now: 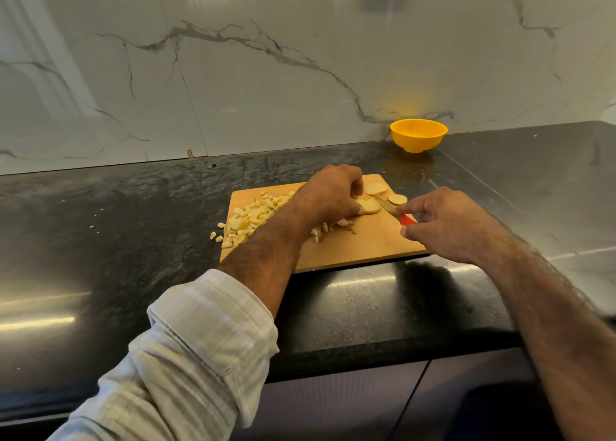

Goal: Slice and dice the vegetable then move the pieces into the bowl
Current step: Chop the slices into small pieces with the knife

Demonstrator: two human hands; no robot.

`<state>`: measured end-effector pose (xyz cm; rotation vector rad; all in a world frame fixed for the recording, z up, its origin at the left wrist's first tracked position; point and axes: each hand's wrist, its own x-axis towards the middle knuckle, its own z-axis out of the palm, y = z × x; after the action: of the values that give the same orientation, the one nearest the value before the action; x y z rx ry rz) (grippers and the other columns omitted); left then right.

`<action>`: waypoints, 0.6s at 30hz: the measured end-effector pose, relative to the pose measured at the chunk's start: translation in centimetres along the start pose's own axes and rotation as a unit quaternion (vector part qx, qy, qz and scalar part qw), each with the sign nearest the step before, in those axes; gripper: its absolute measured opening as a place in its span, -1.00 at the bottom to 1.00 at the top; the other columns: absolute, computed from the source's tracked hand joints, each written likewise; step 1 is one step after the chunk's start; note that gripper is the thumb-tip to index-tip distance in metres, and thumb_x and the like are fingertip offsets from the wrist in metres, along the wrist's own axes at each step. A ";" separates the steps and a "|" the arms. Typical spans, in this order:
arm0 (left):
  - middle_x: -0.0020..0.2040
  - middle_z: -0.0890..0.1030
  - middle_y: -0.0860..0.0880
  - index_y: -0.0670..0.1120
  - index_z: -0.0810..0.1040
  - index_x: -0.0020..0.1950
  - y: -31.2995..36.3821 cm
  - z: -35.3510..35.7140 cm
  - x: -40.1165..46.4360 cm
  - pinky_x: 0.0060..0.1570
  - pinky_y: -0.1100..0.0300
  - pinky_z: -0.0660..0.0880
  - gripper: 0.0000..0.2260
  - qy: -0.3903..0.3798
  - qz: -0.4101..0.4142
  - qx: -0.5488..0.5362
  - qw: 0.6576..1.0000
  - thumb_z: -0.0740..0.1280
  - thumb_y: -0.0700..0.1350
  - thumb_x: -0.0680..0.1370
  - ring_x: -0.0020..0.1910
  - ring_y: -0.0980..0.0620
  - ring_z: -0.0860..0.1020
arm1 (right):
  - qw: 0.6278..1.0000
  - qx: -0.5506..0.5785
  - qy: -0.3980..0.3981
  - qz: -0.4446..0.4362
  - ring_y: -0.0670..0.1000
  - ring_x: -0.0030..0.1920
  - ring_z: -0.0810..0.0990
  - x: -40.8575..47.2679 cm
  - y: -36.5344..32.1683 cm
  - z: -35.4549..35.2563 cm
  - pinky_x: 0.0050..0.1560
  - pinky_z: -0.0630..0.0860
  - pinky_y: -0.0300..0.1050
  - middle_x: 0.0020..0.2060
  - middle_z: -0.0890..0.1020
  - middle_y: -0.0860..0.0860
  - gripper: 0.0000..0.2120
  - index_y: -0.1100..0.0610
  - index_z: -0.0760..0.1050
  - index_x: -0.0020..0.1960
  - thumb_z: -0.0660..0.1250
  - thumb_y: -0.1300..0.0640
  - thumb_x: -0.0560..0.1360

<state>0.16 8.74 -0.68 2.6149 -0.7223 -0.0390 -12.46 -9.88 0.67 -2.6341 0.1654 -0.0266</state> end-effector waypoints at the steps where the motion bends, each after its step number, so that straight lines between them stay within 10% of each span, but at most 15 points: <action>1: 0.09 0.60 0.06 0.07 0.57 0.09 -0.3 -0.2 0.0 0.10 0.10 0.64 -0.75 0.003 0.002 -0.015 1.000 0.58 -0.09 0.53 0.08 0.05 0.59 | 1.000 -0.009 -0.002 -0.002 -0.01 0.05 0.58 -0.1 -0.1 0.0 0.10 0.61 0.03 0.14 0.63 -0.02 -0.57 -0.15 0.56 0.42 0.46 0.04 0.57; 10: 0.09 0.63 0.05 0.00 0.61 0.19 -0.5 0.3 0.3 0.08 0.14 0.64 -0.65 0.005 0.011 -0.046 0.999 0.58 0.11 0.51 0.06 0.07 0.60 | 1.000 0.006 0.002 -0.012 0.00 -0.06 0.64 -0.7 -0.1 0.4 0.00 0.66 0.01 -0.03 0.70 0.01 -0.58 -0.09 0.58 0.42 0.45 0.07 0.58; 15: 0.14 0.61 0.03 0.01 0.59 0.21 -0.4 0.6 0.4 0.15 0.12 0.62 -0.64 0.002 0.008 -0.035 0.999 0.59 0.05 0.50 0.11 0.05 0.57 | 1.000 -0.023 -0.001 0.011 0.02 0.17 0.60 -0.9 0.3 0.6 0.28 0.60 0.07 0.26 0.65 0.01 -0.51 -0.09 0.49 0.50 0.44 0.04 0.58; 18: 0.18 0.61 0.03 0.02 0.60 0.19 -0.7 0.3 0.3 0.17 0.16 0.59 -0.69 -0.017 0.018 -0.057 0.998 0.60 -0.04 0.51 0.17 0.04 0.58 | 1.000 -0.013 -0.010 -0.007 -0.06 0.04 0.59 -0.9 0.0 1.2 0.20 0.60 0.00 0.04 0.65 -0.08 -0.52 -0.10 0.49 0.50 0.43 0.02 0.60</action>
<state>0.72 9.01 -1.18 2.4970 -0.7558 -0.1117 -13.31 -9.17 -0.38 -2.6600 0.1402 -0.0022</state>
